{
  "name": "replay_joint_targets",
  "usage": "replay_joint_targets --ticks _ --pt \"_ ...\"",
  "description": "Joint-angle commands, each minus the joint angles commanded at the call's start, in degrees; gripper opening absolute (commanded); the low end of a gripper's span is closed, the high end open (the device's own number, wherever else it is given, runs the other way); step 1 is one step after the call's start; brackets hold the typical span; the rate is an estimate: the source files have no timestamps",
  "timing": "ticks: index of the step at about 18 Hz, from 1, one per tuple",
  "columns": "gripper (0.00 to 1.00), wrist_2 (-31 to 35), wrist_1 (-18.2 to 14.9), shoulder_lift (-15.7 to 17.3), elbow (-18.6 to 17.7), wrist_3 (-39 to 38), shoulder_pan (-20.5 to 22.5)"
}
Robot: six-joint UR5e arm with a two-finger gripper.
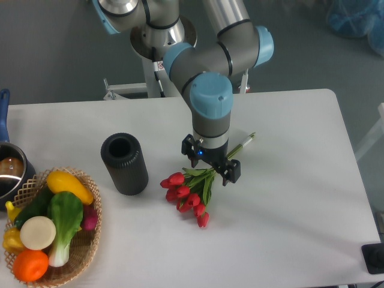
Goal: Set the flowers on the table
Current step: 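Lay the tulips flat on the table and open the gripper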
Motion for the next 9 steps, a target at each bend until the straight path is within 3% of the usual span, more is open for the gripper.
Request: replay_joint_targets --ticks 9 --pt "1.0 0.1 -0.8 5.4 -1.8 2.2 3.3"
